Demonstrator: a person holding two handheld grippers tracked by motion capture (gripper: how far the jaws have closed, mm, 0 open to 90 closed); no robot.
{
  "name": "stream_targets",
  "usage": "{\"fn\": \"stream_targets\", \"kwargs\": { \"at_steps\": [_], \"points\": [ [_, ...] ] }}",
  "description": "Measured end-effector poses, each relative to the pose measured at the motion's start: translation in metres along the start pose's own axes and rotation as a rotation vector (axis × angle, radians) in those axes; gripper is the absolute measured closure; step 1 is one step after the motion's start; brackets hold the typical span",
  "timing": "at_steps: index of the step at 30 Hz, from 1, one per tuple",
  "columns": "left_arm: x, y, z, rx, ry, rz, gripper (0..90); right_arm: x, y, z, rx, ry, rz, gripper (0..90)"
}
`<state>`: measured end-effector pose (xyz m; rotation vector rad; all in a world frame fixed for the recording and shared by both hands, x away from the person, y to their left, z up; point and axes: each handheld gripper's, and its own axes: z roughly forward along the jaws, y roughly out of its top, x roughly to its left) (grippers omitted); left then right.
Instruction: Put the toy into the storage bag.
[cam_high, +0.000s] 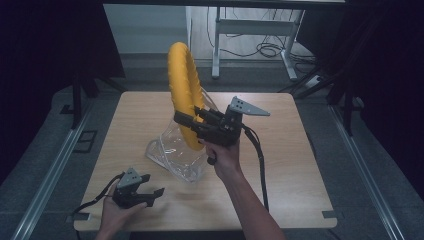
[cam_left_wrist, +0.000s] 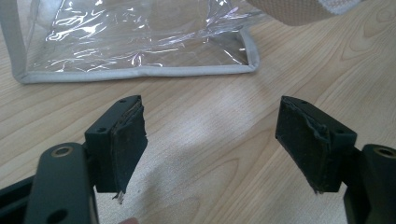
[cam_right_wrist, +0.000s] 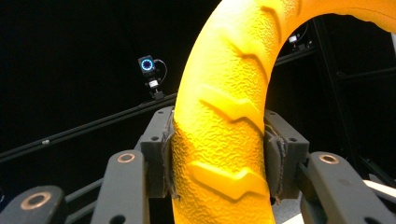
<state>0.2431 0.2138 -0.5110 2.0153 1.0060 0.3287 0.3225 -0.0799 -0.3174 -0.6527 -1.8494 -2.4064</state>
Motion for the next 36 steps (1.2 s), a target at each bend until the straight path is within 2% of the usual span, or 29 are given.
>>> {"fn": "stream_targets", "kwargs": {
  "at_steps": [12,36],
  "points": [
    [0.0,0.0,0.0,0.002,0.001,0.004,24.3,-0.005,-0.016,0.004,0.02,0.001,0.029,51.5],
    [-0.001,-0.001,0.002,0.006,-0.002,0.007,24.3,-0.028,-0.052,0.005,0.045,-0.046,0.095,51.5]
  ]
}}
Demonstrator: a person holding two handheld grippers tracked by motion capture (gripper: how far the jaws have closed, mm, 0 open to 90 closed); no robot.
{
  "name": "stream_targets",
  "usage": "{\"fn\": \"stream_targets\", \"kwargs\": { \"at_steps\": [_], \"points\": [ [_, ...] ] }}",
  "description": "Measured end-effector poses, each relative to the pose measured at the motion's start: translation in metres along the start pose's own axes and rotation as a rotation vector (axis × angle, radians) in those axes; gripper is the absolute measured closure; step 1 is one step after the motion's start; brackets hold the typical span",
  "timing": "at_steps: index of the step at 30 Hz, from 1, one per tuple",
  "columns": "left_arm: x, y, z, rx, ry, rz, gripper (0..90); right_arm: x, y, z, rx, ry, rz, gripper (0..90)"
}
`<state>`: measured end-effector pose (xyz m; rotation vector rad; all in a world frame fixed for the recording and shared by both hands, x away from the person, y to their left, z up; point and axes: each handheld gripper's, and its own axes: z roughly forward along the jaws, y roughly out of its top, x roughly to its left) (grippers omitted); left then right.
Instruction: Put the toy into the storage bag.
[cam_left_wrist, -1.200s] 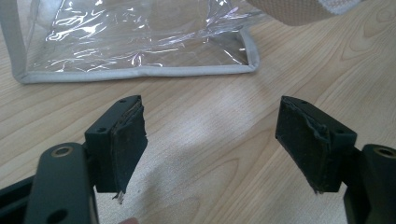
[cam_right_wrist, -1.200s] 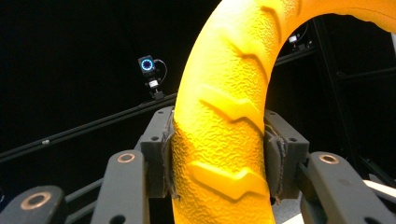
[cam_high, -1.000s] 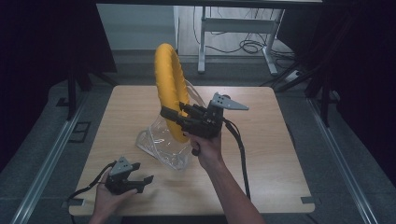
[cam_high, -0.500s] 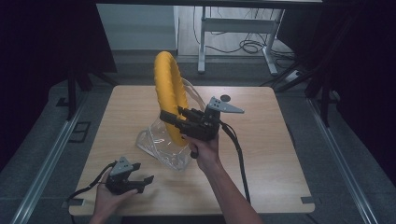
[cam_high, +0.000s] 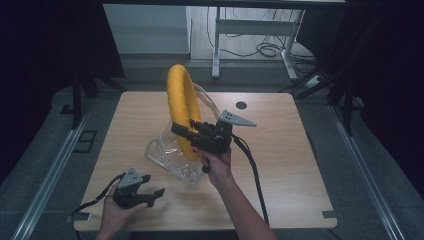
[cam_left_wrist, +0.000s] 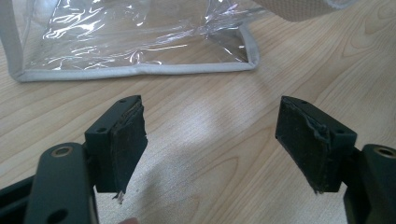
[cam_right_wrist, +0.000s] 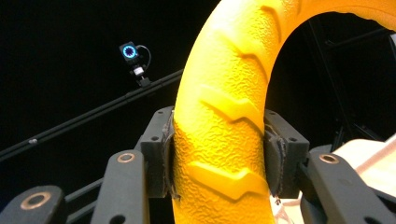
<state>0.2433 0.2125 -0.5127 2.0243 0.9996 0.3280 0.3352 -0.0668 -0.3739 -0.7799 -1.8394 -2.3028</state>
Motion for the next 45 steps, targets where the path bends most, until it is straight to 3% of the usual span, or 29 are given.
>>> {"fn": "stream_targets", "kwargs": {
  "at_steps": [14,19,27,33,39,45],
  "points": [
    [0.0,0.0,0.0,0.002,0.001,0.002,24.3,-0.021,-0.024,-0.004,0.035,-0.037,0.068,51.2],
    [0.0,0.0,0.0,0.002,0.0,0.002,24.2,-0.03,-0.034,-0.004,0.058,-0.05,0.114,50.9],
    [0.0,0.0,0.0,0.002,0.0,0.002,24.2,-0.029,-0.033,-0.004,0.069,-0.068,0.09,49.9],
    [0.0,0.0,0.0,0.003,0.0,0.002,24.2,-0.028,-0.033,-0.006,0.083,-0.107,0.032,42.9],
    [0.0,0.0,0.001,0.004,-0.001,0.001,24.1,-0.027,-0.032,-0.01,0.102,-0.097,0.031,33.6],
    [0.0,0.0,-0.001,0.0,0.003,0.003,24.1,-0.024,-0.03,-0.017,0.115,-0.105,0.022,31.8]
  ]
}}
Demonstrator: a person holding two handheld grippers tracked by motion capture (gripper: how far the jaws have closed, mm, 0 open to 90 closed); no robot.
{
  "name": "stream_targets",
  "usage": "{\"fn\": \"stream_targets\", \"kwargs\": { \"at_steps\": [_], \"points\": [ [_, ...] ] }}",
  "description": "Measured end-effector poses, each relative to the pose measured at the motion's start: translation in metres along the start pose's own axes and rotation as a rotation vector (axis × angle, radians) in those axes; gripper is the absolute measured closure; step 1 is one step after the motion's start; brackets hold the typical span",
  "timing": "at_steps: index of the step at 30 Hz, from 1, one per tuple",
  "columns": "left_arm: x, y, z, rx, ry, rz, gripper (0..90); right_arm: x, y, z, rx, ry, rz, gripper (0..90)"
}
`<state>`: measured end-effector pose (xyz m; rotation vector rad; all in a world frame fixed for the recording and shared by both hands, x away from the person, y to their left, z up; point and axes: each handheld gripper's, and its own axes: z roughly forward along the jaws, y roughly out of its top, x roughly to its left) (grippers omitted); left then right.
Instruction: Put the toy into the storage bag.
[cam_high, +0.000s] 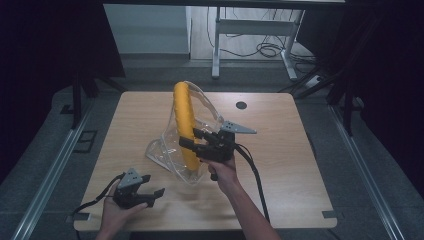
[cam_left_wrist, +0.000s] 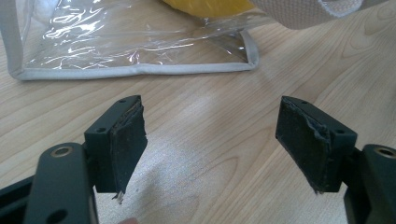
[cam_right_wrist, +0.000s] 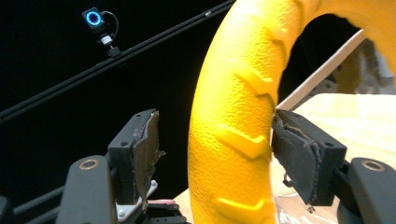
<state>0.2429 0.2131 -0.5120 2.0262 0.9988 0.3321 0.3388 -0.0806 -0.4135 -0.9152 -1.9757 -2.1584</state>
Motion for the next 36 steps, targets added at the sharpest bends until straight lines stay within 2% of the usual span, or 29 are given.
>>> {"fn": "stream_targets", "kwargs": {
  "at_steps": [8,21,28,36],
  "points": [
    [0.0,0.0,-0.001,-0.002,0.001,-0.001,24.1,-0.002,0.004,-0.014,-0.006,-0.029,-0.013,31.2],
    [0.0,0.0,0.0,0.001,-0.001,-0.003,24.1,-0.016,0.0,-0.045,-0.017,-0.077,-0.005,32.4],
    [0.0,0.0,0.0,0.007,-0.005,-0.004,24.0,-0.022,-0.005,-0.066,-0.022,-0.086,-0.007,32.6],
    [0.0,0.0,0.0,0.005,-0.003,-0.007,23.9,-0.03,-0.015,-0.095,-0.022,-0.121,-0.022,33.8]
  ]
}}
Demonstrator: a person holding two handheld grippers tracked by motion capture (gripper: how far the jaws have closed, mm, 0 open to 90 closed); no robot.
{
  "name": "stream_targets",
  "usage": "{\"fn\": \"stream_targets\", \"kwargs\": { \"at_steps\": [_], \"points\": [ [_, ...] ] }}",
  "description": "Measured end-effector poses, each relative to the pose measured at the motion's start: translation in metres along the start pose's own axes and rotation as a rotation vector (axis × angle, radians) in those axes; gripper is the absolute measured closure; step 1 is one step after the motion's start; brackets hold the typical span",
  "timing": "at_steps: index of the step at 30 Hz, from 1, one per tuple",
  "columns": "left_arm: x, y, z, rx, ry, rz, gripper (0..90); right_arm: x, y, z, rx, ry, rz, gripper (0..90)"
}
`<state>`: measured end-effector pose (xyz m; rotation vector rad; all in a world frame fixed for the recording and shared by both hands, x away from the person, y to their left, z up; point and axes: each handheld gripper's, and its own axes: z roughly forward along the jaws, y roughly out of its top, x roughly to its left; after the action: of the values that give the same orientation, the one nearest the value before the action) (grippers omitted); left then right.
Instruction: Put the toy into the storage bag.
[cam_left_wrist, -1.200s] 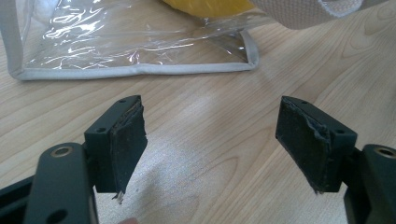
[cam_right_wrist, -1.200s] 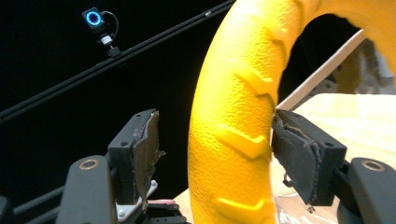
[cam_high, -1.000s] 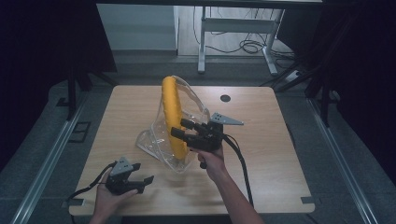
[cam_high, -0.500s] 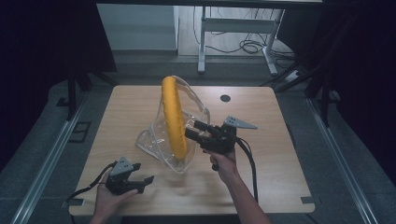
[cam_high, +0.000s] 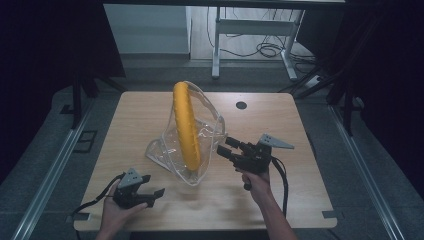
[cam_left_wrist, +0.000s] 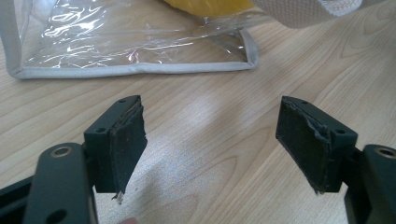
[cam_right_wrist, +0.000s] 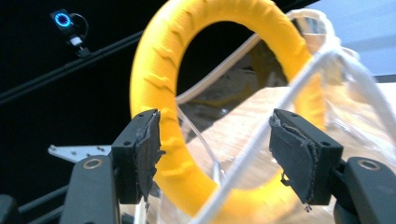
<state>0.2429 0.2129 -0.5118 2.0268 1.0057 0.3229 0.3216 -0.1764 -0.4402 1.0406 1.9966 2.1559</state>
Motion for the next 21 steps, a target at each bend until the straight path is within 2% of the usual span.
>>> {"fn": "stream_targets", "kwargs": {
  "at_steps": [9,14,21],
  "points": [
    [0.0,0.0,0.0,0.001,-0.001,-0.002,23.9,-0.017,-0.017,-0.023,0.002,-0.047,0.009,34.8],
    [0.0,0.0,0.0,0.001,0.001,0.0,23.9,-0.022,-0.023,-0.024,0.015,-0.074,0.005,34.9],
    [0.0,0.0,0.0,0.0,0.001,0.002,23.9,-0.024,-0.026,-0.025,0.021,-0.085,0.004,35.0]
  ]
}}
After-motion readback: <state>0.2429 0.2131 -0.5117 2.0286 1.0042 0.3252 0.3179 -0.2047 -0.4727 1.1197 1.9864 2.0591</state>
